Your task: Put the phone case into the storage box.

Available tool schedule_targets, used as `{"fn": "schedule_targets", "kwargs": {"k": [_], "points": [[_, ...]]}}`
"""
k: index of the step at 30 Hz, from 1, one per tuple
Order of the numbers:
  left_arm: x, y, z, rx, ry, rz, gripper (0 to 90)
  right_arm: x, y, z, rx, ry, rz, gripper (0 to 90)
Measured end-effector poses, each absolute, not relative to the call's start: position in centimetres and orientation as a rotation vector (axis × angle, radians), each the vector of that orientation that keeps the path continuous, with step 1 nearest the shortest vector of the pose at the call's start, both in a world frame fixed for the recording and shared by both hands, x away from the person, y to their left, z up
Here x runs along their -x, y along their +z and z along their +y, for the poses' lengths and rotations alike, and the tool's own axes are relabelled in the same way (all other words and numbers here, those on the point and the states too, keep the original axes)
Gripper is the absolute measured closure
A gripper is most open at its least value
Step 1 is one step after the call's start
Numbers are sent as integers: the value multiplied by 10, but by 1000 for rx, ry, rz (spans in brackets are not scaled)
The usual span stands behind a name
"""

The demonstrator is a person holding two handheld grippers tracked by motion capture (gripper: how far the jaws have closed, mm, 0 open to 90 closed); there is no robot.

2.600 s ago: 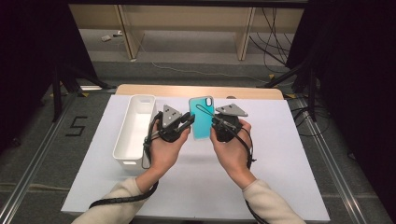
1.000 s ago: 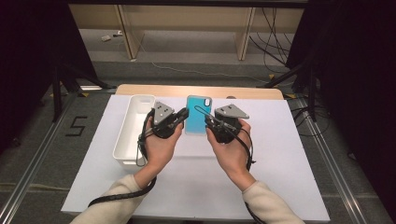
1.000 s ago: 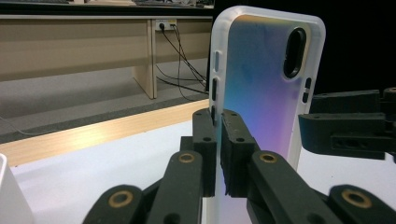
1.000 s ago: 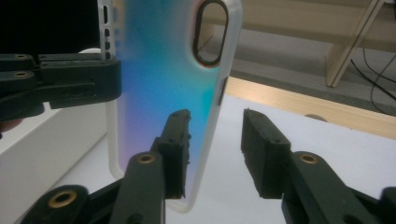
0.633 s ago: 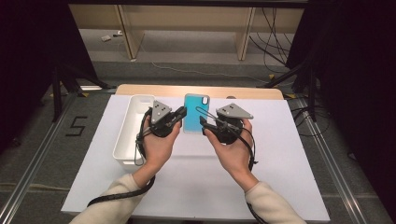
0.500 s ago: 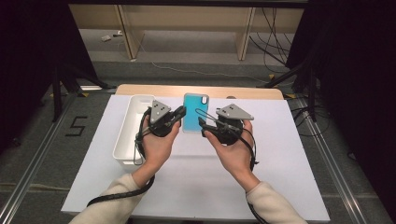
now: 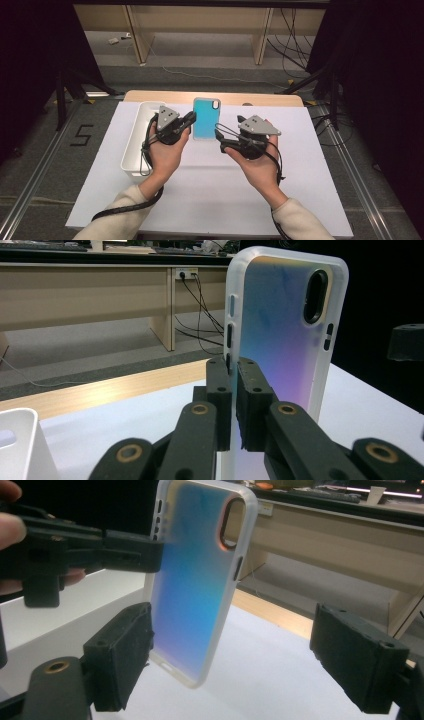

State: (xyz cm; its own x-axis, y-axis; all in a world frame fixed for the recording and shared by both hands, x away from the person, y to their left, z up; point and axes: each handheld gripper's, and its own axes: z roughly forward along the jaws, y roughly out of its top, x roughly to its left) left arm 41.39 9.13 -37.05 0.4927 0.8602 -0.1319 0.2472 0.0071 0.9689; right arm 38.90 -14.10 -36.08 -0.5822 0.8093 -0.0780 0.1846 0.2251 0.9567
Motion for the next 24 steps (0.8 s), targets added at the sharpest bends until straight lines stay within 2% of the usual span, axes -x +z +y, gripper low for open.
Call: {"fn": "schedule_targets", "kwargs": {"k": [24], "points": [[-418, -368, 103, -1506, 640, 1011, 854, -381, -367, -174, -958, 1377, 1891, 173]]}}
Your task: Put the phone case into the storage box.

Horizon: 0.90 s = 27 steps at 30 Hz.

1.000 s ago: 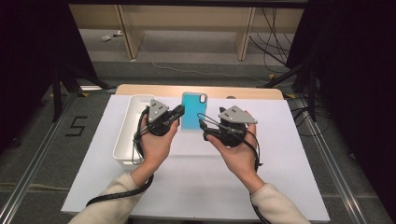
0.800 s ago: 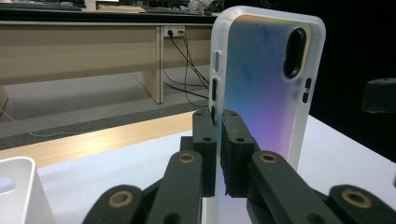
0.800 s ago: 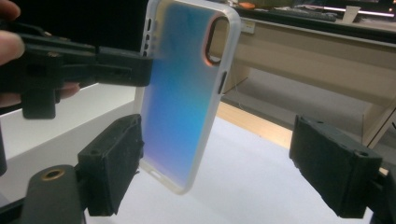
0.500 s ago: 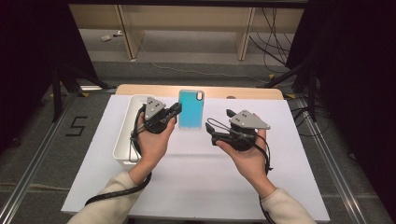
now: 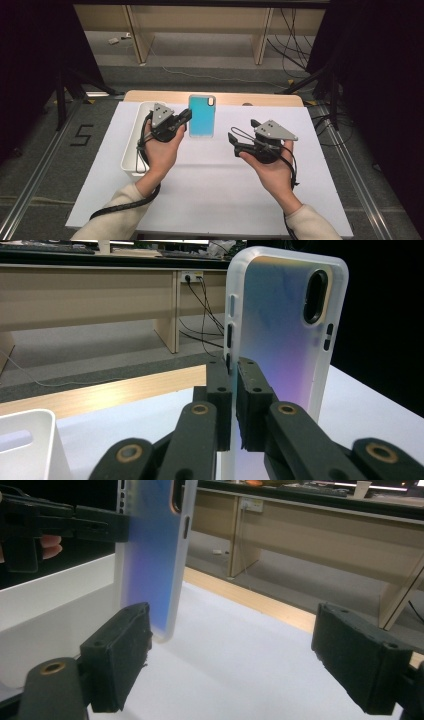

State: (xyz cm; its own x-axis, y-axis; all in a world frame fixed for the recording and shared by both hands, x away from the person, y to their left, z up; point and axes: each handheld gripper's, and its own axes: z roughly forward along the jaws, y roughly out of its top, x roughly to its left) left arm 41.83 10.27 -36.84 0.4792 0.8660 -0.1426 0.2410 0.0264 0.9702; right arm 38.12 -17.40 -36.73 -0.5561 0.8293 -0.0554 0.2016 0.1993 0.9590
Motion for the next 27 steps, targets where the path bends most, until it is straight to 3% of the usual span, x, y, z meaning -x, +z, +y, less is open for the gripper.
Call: {"fn": "schedule_targets", "kwargs": {"k": [27], "points": [[-419, -361, 118, -1488, 708, 1022, 854, -372, -370, -189, -956, 1377, 1867, 171]]}}
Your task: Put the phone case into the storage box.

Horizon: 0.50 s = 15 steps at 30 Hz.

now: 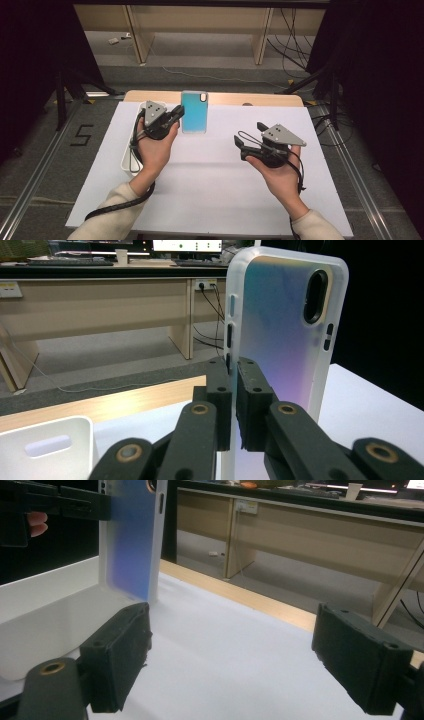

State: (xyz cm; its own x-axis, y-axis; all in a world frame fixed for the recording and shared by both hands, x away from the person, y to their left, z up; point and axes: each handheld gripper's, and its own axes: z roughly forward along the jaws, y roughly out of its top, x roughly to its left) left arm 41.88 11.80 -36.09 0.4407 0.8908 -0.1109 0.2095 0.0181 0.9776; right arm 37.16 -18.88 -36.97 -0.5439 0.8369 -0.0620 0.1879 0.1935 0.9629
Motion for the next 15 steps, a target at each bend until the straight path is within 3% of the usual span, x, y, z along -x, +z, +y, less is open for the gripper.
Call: {"fn": "schedule_targets", "kwargs": {"k": [15], "points": [[-424, -359, 136, -1473, 745, 1045, 853, -367, -374, -199, -961, 1363, 1878, 171]]}}
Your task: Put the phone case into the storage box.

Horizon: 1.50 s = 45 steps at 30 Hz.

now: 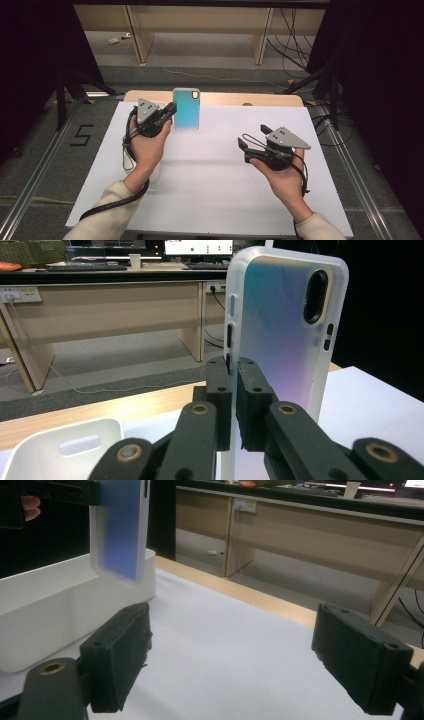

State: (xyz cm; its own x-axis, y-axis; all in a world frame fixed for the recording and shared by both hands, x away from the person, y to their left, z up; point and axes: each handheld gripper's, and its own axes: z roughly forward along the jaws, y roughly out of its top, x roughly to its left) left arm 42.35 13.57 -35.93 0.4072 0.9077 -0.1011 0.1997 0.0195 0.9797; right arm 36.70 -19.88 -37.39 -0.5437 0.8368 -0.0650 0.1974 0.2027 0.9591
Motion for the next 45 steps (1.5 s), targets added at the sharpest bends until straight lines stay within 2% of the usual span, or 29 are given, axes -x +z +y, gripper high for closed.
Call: {"fn": "schedule_targets", "kwargs": {"k": [45], "points": [[-442, -359, 206, -1412, 804, 1108, 854, -356, -384, -215, -982, 1365, 1883, 171]]}}
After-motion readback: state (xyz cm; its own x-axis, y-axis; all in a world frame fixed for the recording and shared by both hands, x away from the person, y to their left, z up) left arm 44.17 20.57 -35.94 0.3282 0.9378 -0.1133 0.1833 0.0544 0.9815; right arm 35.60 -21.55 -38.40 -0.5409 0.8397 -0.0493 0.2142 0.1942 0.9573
